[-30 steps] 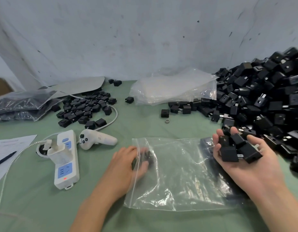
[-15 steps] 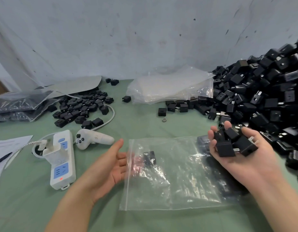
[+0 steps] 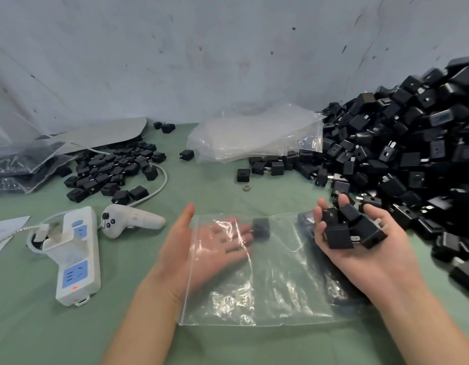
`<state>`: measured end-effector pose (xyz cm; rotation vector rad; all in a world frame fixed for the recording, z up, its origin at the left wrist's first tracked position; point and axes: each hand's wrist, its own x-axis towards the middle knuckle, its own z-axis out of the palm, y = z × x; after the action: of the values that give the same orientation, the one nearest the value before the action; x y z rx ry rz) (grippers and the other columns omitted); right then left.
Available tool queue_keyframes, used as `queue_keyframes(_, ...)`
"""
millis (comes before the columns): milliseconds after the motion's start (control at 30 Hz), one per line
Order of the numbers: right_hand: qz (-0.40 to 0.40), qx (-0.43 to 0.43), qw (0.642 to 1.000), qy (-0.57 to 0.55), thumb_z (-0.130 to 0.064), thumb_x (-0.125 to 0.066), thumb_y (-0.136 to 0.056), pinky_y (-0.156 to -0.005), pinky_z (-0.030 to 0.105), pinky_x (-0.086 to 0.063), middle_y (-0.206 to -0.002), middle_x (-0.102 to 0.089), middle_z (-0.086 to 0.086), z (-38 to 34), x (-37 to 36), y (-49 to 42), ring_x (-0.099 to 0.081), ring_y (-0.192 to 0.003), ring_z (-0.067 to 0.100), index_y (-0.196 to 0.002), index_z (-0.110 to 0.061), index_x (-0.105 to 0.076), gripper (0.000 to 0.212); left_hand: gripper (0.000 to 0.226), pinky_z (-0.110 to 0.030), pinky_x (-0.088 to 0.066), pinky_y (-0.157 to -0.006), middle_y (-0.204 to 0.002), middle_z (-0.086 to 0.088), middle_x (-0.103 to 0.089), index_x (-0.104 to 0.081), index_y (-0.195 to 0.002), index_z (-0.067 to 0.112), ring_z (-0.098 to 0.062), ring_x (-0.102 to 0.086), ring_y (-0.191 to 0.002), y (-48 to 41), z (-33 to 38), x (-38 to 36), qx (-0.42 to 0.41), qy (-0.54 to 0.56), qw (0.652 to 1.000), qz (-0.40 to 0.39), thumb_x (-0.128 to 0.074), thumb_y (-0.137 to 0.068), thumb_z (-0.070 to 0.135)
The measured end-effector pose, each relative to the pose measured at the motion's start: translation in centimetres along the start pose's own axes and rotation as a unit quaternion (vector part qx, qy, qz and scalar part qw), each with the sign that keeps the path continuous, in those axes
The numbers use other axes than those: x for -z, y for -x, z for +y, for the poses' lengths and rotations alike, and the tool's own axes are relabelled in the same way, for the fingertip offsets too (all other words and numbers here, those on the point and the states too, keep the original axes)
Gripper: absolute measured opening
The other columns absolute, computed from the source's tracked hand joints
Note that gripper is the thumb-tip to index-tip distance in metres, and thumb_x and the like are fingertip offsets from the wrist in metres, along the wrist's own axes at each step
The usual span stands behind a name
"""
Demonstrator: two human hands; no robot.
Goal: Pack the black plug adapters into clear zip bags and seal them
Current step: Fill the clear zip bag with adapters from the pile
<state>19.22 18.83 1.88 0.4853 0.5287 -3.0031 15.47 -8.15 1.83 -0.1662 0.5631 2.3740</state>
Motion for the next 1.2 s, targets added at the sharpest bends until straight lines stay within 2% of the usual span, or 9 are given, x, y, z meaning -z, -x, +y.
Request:
queue_keyframes(167, -0.002, -0.006, 1.0, -0.01, -0.03, -0.056, -0.092, -0.074, 0.041, -0.057, -0.124, -0.068, 0.017, -0.1, 0.0, 0.1, -0.068, -0.105, 0.035, -0.117, -0.017, -0.069, 0.031, 0.095, -0.062, -0.037, -0.11, -0.144, -0.043, -0.037, -0.027, -0.145, -0.013, -0.054, -0.041, -0.134, -0.2, 1.9, 1.8, -0.008, -0.065, 0.998, 0.008, -0.036, -0.094, 0.067)
queue_keyframes(400, -0.002, -0.006, 1.0, -0.01, -0.03, -0.056, -0.091, -0.08, 0.04, -0.055, -0.125, -0.068, 0.017, 0.0, 0.1, 0.0, -0.068, -0.106, 0.035, -0.117, -0.017, -0.067, 0.031, 0.083, -0.057, -0.038, -0.11, -0.138, -0.034, -0.051, -0.043, -0.139, -0.008, -0.047, -0.05, -0.13, -2.9, -0.1, 0.4, 0.025, -0.146, 0.988, 0.044, -0.056, -0.09, 0.057)
queue_keyframes(567, -0.004, -0.011, 1.0, -0.012, -0.031, -0.055, -0.092, -0.078, 0.039, -0.055, -0.124, -0.068, 0.016, -0.1, 0.1, -0.1, -0.068, -0.104, 0.034, -0.115, -0.017, -0.068, 0.03, 0.062, -0.052, -0.042, -0.109, -0.137, -0.032, -0.053, -0.045, -0.139, -0.002, -0.046, -0.053, -0.128, -4.5, -0.9, -0.7, 0.043, -0.189, 0.98, 0.04, -0.057, -0.093, 0.037)
queue_keyframes(700, -0.007, -0.014, 1.0, -0.019, -0.03, -0.056, -0.091, -0.076, 0.039, -0.056, -0.124, -0.068, 0.016, -0.2, 0.3, -0.2, -0.068, -0.104, 0.034, -0.113, -0.016, -0.069, 0.029, 0.013, -0.049, -0.055, -0.092, -0.139, -0.032, -0.052, -0.053, -0.093, 0.009, -0.04, -0.056, -0.124, -4.6, -1.4, -1.0, 0.053, -0.194, 0.979, 0.022, -0.05, -0.095, 0.021)
queue_keyframes(800, -0.013, -0.027, 0.999, -0.021, -0.03, -0.056, -0.091, -0.077, 0.038, -0.056, -0.124, -0.068, 0.018, -0.3, 0.3, -0.1, -0.069, -0.105, 0.034, -0.114, -0.017, -0.068, 0.029, 0.016, -0.053, -0.05, -0.1, -0.149, -0.035, -0.036, -0.046, -0.077, 0.012, -0.037, -0.043, -0.134, -3.9, -1.1, -0.3, 0.042, -0.135, 0.989, 0.051, -0.047, -0.092, 0.017)
queue_keyframes(867, -0.017, -0.036, 0.999, -0.02, -0.03, -0.057, -0.09, -0.075, 0.039, -0.056, -0.124, -0.068, 0.018, -0.3, 0.4, -0.2, -0.069, -0.105, 0.034, -0.113, -0.016, -0.069, 0.029, 0.019, -0.06, -0.045, -0.103, -0.146, -0.036, -0.039, -0.05, -0.075, 0.011, -0.044, -0.046, -0.134, -3.5, -1.4, -0.2, 0.046, -0.121, 0.99, 0.05, -0.045, -0.092, 0.018)
queue_keyframes(967, -0.016, -0.042, 0.999, -0.016, -0.029, -0.058, -0.089, -0.071, 0.04, -0.056, -0.124, -0.068, 0.019, -0.2, 0.4, -0.2, -0.068, -0.106, 0.034, -0.11, -0.015, -0.07, 0.028, 0.051, -0.061, -0.042, -0.105, -0.142, -0.038, -0.044, -0.071, -0.074, 0.0, -0.048, -0.052, -0.128, -3.2, -1.7, 0.1, 0.063, -0.115, 0.991, 0.037, -0.039, -0.098, 0.031)
queue_keyframes(1033, -0.016, -0.045, 0.999, -0.021, -0.029, -0.059, -0.089, -0.071, 0.04, -0.056, -0.124, -0.068, 0.019, -0.2, 0.4, -0.2, -0.068, -0.106, 0.035, -0.109, -0.015, -0.071, 0.028, 0.065, -0.061, -0.036, -0.11, -0.141, -0.037, -0.045, -0.074, -0.075, -0.003, -0.05, -0.048, -0.131, -3.0, -1.8, 0.0, 0.06, -0.1, 0.993, 0.024, -0.038, -0.101, 0.044)
queue_keyframes(1200, -0.021, -0.055, 0.998, -0.021, -0.03, -0.059, -0.089, -0.074, 0.04, -0.056, -0.125, -0.068, 0.019, -0.4, 0.8, -0.4, -0.068, -0.108, 0.035, -0.11, -0.016, -0.072, 0.028, 0.052, -0.063, -0.039, -0.106, -0.138, -0.038, -0.048, -0.071, -0.068, 0.002, -0.051, -0.051, -0.127, -3.2, -2.6, -0.9, 0.012, -0.155, 0.987, 0.04, -0.052, -0.098, 0.04)
